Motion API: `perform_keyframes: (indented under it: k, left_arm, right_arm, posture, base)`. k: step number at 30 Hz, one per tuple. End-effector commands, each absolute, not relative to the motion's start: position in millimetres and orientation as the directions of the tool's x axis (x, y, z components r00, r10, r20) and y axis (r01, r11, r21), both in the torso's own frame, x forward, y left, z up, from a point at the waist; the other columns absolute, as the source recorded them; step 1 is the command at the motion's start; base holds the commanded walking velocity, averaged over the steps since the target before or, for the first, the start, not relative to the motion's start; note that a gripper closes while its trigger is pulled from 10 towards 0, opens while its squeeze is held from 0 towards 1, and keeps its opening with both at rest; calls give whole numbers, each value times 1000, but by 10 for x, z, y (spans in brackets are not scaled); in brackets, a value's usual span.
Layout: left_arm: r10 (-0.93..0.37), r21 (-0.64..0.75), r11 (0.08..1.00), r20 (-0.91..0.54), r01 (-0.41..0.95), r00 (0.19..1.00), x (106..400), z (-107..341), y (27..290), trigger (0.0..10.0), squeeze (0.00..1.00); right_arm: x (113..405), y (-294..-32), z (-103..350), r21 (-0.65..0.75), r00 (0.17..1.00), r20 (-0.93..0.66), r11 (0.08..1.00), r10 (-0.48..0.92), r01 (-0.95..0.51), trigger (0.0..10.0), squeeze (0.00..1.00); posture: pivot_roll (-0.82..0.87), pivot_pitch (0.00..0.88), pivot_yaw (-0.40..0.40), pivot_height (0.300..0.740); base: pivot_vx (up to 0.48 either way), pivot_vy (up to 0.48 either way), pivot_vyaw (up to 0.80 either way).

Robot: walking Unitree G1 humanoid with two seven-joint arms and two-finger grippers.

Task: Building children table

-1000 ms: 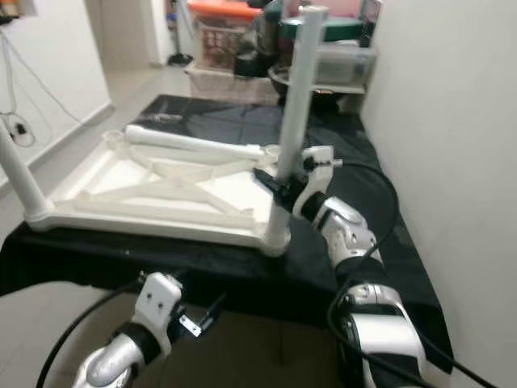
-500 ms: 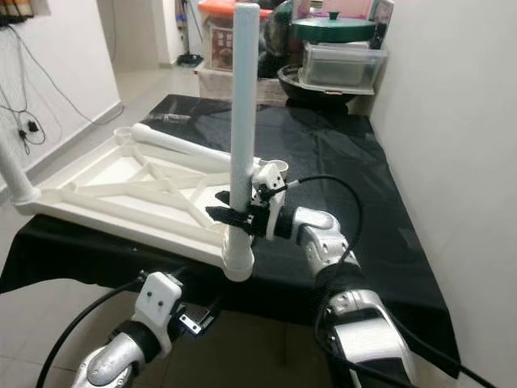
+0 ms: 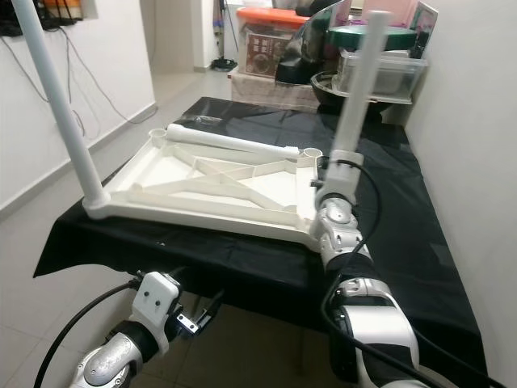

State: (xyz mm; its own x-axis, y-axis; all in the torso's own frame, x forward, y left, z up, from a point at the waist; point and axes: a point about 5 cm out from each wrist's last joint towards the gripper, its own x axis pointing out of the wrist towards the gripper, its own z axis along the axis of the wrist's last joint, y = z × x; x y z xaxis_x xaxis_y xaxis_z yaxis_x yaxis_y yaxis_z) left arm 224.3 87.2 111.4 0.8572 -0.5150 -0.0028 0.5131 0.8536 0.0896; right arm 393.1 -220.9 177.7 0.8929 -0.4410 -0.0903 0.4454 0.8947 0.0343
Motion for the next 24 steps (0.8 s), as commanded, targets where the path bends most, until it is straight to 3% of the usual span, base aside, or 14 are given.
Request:
perform_keyframes:
  k: [1,2,3,4,8,9,11,15,17,18,19,21,22,24]
  left_arm:
    - [-517,86,852,-19,517,856,2234,1082,872,10000,0]
    - [-517,86,852,-19,517,855,2235,1083,871,10000,0]
    - [-517,85,852,-19,517,856,2235,1084,870,10000,0]
    - [-517,85,852,-19,517,856,2235,1085,868,10000,0]
    - [-515,84,853,-18,515,857,2235,1086,870,10000,0]
    - [-515,83,854,-17,514,857,2238,1088,870,10000,0]
    - [-515,83,854,-17,514,857,2238,1088,870,10000,0]
    - [-515,82,854,-16,514,857,2243,1094,875,10000,0]
    - [-515,82,854,-16,514,857,2243,1094,875,10000,0]
    - [-516,82,853,-16,515,857,2246,1095,875,10000,0]
    - [-516,82,853,-16,515,857,2246,1095,875,10000,0]
    - [-516,83,853,-16,515,857,2251,1094,874,10000,0]
    - [-516,83,853,-16,515,857,2251,1094,874,10000,0]
    - [-514,84,854,-16,514,857,2254,1092,875,10000,0]
  right_arm:
    - [3833,-2188,1416,17,839,-256,865,-481,501,0,0]
    - [3842,-2130,1407,24,837,-260,864,-481,504,10000,0]
    - [3880,-2014,1439,59,874,-234,891,-425,449,10000,0]
    - [3913,-1908,1468,110,911,-213,918,-353,382,10000,1000]
    - [3951,-1791,1545,148,946,-153,940,-286,308,10000,1000]
    - [3992,-1708,1671,187,981,-58,963,-184,192,10000,0]
    - [3992,-1708,1671,187,981,-58,963,-184,192,10000,0]
    - [3985,-1482,1833,264,918,44,881,395,-392,10000,0]
    - [3985,-1482,1833,264,918,44,881,395,-392,10000,0]
    - [3900,-1438,1845,215,809,48,785,586,-581,10000,0]
    - [3900,-1438,1845,215,809,48,785,586,-581,10000,0]
    - [3632,-1403,1813,128,507,1,502,862,-855,10000,0]
    - [3632,-1403,1813,128,507,1,502,862,-855,10000,0]
    - [3512,-1381,1808,131,362,-19,362,932,-923,10000,0]
  posture:
    - [61,0,-72,740]
    - [61,0,-72,740]
    - [61,0,-68,740]
    - [61,0,-72,740]
    - [57,0,-70,740]
    - [57,0,-70,740]
    - [57,0,-70,740]
    - [55,0,-66,740]
    - [55,0,-66,740]
    - [54,0,-65,740]
    - [54,0,-65,740]
    - [55,0,-68,740]
    - [55,0,-68,740]
    - [56,0,-67,740]
  base:
    - [0,0,0]
    - [0,0,0]
    - [0,0,0]
    - [0,0,0]
    - [0,0,0]
    - [0,0,0]
    - [0,0,0]
    - [0,0,0]
    - [0,0,0]
    - [0,0,0]
    - [0,0,0]
    - [0,0,0]
    - [0,0,0]
    - [0,0,0]
